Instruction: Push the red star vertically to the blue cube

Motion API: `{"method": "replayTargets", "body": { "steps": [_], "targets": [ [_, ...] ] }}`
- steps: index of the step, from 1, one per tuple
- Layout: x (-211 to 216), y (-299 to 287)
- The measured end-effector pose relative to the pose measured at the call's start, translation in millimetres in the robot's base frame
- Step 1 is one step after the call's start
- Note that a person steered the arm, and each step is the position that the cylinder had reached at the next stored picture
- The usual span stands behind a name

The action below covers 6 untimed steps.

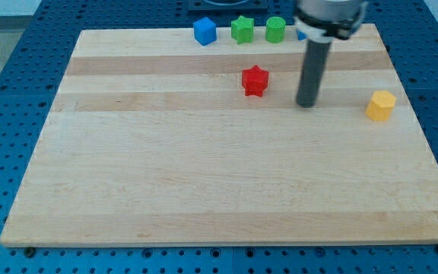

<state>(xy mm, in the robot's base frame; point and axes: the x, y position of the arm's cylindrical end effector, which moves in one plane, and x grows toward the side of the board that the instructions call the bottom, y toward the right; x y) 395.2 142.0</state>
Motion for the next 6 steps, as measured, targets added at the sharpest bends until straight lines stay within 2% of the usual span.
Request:
{"method": "replayTargets", "body": {
  "steps": [1,4,6],
  "targets": [
    [-32,-2],
    [-23,-45],
    [-57,-99]
  ]
}}
